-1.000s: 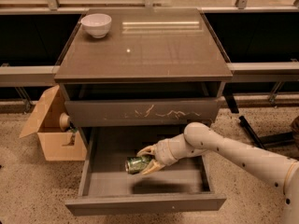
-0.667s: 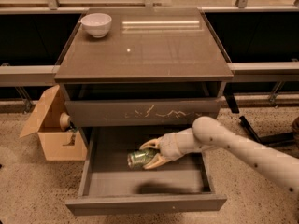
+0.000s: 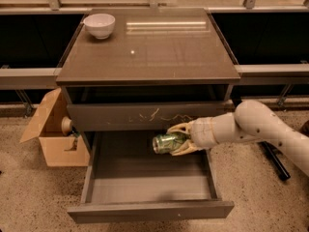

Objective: Pick green can from middle drawer and place on counter

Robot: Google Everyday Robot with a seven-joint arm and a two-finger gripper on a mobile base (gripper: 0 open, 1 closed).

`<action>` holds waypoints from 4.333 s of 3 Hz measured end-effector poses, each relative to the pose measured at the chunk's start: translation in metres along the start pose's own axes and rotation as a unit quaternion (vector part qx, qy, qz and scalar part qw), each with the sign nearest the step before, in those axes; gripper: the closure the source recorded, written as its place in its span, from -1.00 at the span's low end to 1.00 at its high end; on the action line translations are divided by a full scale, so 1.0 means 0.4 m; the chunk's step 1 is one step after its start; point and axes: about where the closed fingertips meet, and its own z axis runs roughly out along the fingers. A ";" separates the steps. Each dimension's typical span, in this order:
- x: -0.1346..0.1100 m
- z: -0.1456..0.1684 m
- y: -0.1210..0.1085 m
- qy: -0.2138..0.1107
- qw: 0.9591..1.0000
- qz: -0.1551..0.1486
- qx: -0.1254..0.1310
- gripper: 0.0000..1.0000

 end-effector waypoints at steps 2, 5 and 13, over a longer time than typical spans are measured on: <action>-0.079 -0.123 -0.089 0.034 0.998 -0.042 0.016 1.00; -0.247 -0.320 -0.387 0.037 0.982 -0.163 0.091 1.00; -0.069 -0.274 -0.792 0.034 0.979 0.116 0.167 0.23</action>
Offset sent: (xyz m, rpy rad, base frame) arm 0.0049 -0.0161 0.0512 -0.0549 -0.0690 -0.0074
